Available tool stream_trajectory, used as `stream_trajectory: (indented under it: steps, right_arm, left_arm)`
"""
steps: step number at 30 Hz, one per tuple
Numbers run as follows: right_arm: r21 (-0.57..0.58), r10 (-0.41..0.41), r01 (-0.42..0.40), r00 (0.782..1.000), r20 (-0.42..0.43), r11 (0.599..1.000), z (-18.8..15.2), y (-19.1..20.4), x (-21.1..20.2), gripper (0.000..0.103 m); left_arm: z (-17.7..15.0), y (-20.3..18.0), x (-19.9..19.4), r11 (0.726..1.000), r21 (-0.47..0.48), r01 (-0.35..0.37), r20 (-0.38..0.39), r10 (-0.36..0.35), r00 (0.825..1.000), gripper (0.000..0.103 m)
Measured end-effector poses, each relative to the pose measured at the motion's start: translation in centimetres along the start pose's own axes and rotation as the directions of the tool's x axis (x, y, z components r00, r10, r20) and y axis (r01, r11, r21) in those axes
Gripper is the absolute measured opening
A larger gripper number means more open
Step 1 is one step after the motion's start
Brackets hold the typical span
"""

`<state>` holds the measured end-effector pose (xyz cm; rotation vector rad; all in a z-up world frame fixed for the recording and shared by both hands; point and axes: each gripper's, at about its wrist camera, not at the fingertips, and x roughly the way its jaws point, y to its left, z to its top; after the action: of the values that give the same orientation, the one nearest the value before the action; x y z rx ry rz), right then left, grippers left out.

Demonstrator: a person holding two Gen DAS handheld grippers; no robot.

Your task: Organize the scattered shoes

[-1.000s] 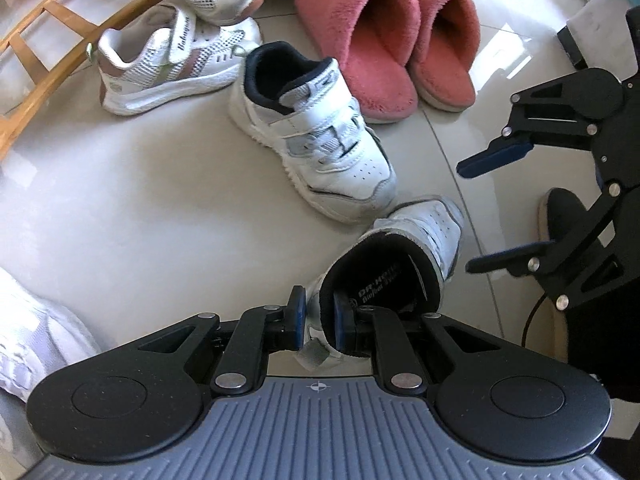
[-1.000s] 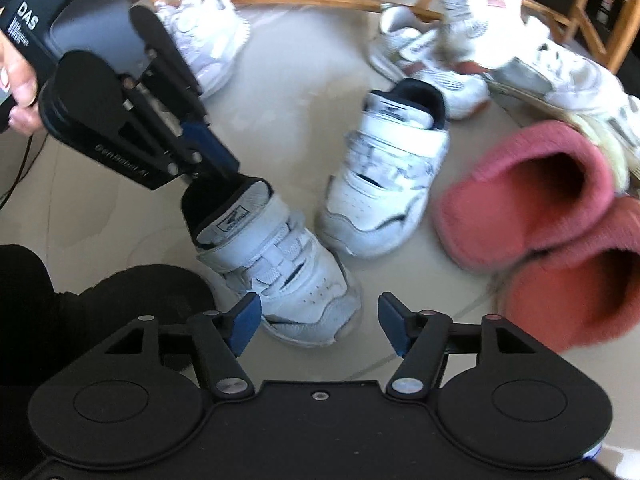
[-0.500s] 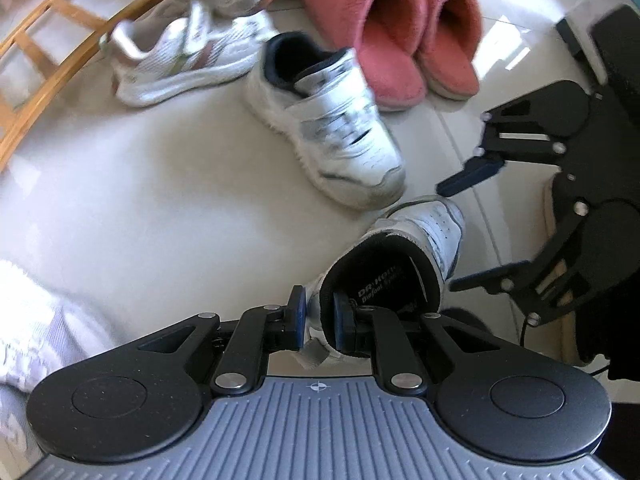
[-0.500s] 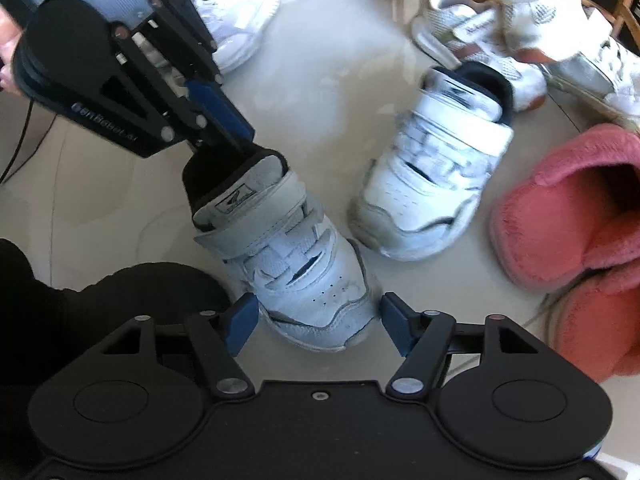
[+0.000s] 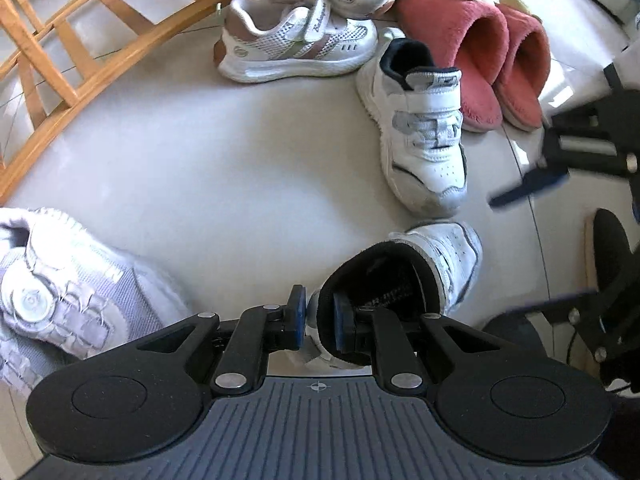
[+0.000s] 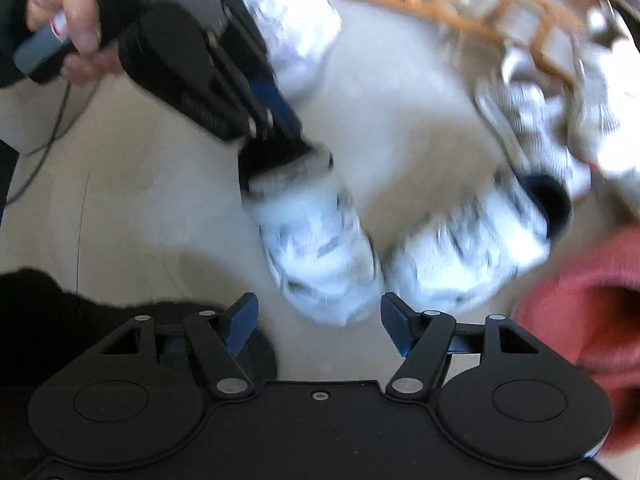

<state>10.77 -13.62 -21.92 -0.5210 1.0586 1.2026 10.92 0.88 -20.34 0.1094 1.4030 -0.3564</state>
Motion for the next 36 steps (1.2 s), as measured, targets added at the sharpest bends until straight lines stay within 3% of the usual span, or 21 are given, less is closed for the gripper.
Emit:
stream_trajectory:
  steps: [6, 14, 19, 24, 31, 33, 36]
  right_arm:
    - [0.134, -0.023, 0.004, 0.99, 0.139, 0.991, 2.6, -2.8, 0.6, 0.071]
    - [0.336, -0.076, 0.008, 0.979, 0.19, 0.942, 4.4, -6.2, 4.0, 0.071]
    - [0.272, -0.166, 0.107, 0.965, 0.201, 0.956, 6.9, -5.1, 5.2, 0.071]
    - [0.236, -0.175, 0.124, 0.962, 0.209, 0.964, 8.1, -4.4, 5.2, 0.071]
    - [0.252, -0.202, 0.173, 0.975, 0.094, 0.952, 6.9, -5.8, 7.5, 0.071]
    - [0.205, -0.234, 0.216, 0.97, 0.068, 0.955, 6.4, -5.8, 7.8, 0.071]
    - [0.04, -0.322, 0.321, 0.947, 0.014, 0.946, 5.3, -5.1, 8.3, 0.071]
  left_arm:
    - [-1.7, 1.1, -0.8, 0.999, -0.054, -0.003, -0.005, 0.002, 1.0, 0.014]
    - [-3.4, 2.6, -1.7, 0.996, -0.086, -0.01, -0.021, 0.008, 1.0, 0.014]
    - [-4.3, 3.5, -2.1, 0.992, -0.127, -0.006, -0.022, 0.003, 1.0, 0.014]
    - [-4.5, 3.6, -2.3, 0.991, -0.132, -0.004, -0.015, 0.002, 1.0, 0.014]
    - [-4.5, 4.0, -2.6, 0.991, -0.135, 0.005, -0.012, -0.007, 1.0, 0.014]
    - [-4.3, 4.1, -2.5, 0.991, -0.133, 0.006, -0.012, -0.008, 1.0, 0.014]
    - [-4.2, 4.0, -2.4, 0.992, -0.13, 0.002, -0.015, -0.004, 1.0, 0.014]
